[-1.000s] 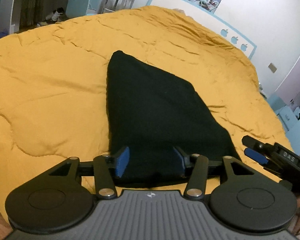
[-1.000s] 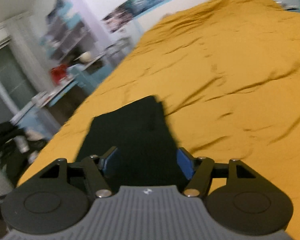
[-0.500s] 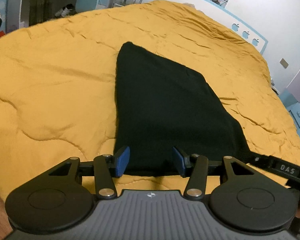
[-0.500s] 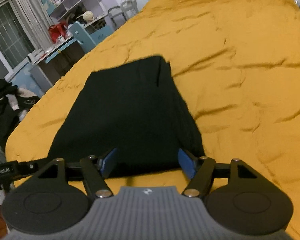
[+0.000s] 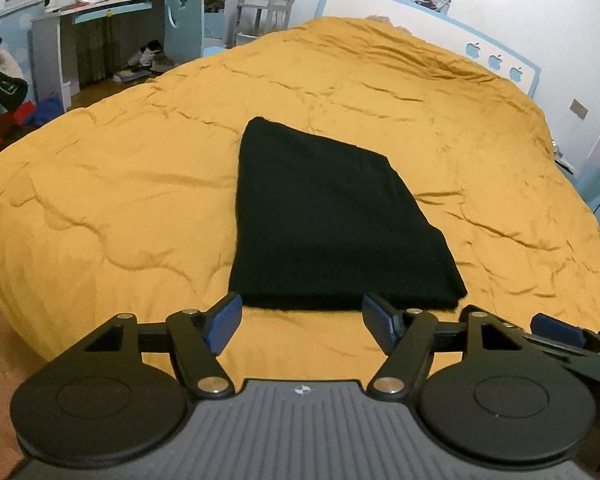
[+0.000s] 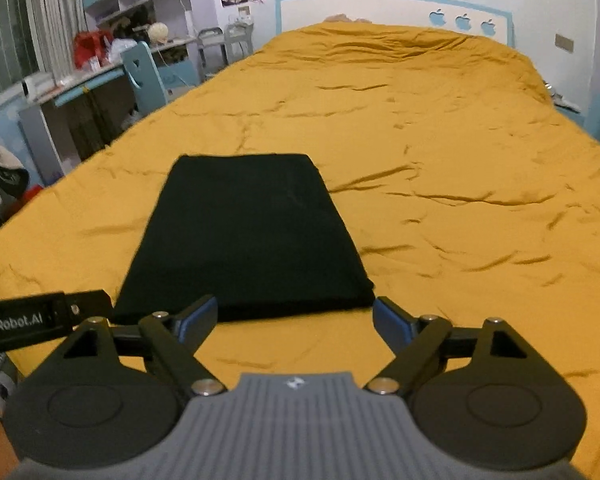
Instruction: Fold small clothes
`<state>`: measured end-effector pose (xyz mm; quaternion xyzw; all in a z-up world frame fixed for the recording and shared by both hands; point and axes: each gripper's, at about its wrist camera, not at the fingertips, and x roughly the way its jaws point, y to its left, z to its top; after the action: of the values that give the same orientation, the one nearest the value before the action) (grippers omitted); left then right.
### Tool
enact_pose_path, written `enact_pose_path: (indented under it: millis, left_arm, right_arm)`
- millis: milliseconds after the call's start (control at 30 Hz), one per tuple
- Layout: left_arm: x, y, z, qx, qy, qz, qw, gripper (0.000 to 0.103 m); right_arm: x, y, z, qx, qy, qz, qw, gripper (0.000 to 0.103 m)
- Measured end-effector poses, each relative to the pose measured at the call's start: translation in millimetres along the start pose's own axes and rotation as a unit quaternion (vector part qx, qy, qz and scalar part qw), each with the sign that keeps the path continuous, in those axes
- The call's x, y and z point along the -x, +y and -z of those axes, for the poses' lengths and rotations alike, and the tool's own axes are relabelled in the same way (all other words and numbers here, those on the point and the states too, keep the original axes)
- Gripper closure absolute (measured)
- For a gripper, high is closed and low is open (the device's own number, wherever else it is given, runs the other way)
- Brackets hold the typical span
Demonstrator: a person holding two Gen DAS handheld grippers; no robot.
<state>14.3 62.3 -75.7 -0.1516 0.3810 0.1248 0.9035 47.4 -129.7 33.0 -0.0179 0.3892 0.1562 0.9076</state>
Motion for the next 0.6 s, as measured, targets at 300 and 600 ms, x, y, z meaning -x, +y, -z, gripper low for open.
enact_pose_path:
  millis: [300, 600]
  left_arm:
    - [15.7, -5.4, 11.7, -0.011, 0.0, -0.019, 0.9998, 0.022]
    - [19.7, -3.1, 16.7, -0.01, 0.005, -0.022, 0.9997, 0.022]
  right_arm:
    - [20.3, 10.1, 6.0, 0.023, -0.005, 0.01, 1.0, 0.022]
    - [20.3, 11.6, 7.8, 0.02, 0.002, 0.008, 1.0, 0.022]
